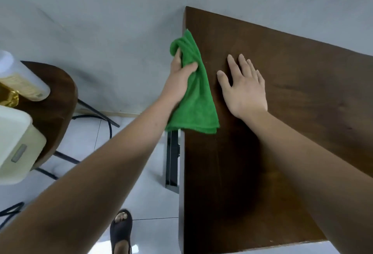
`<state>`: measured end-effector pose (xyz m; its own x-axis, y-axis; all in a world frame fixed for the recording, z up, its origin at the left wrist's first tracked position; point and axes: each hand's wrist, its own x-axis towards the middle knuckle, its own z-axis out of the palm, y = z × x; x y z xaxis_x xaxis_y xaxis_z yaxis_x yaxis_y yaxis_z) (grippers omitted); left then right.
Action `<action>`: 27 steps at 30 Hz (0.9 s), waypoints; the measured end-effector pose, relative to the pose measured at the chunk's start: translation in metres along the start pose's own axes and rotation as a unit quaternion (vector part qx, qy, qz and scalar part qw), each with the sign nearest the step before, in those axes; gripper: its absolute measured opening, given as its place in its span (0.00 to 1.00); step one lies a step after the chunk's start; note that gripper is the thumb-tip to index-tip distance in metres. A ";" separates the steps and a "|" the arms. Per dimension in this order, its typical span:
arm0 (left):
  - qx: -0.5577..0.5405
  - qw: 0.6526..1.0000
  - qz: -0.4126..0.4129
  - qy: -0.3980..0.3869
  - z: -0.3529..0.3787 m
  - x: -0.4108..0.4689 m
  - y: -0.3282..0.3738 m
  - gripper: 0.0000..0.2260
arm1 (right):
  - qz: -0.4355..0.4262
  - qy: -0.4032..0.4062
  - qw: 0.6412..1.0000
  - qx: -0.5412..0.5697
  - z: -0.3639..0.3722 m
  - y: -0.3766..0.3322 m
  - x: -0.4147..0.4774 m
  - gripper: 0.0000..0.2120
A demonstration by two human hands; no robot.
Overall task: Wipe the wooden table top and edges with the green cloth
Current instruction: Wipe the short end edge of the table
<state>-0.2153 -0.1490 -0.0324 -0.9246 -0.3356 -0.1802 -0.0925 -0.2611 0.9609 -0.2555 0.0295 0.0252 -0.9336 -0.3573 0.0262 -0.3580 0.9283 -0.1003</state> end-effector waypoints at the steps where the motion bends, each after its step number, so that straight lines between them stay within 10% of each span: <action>1: 0.004 1.000 0.004 -0.004 -0.001 0.023 0.004 0.40 | 0.001 0.005 1.000 -0.001 0.001 0.001 0.000 0.34; 11: 0.054 0.998 0.035 -0.001 -0.006 0.123 0.027 0.35 | 0.003 0.020 1.000 -0.012 0.005 0.001 0.005 0.34; 27: 0.005 1.000 -0.001 0.016 0.010 -0.126 -0.007 0.27 | -0.001 0.062 0.996 0.068 -0.007 -0.002 -0.017 0.30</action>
<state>-0.1023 -0.0957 -0.0145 -0.9122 -0.3638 -0.1888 -0.0986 -0.2523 0.9626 -0.2391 0.0339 0.0316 -0.9302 -0.3362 0.1475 -0.3630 0.9020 -0.2336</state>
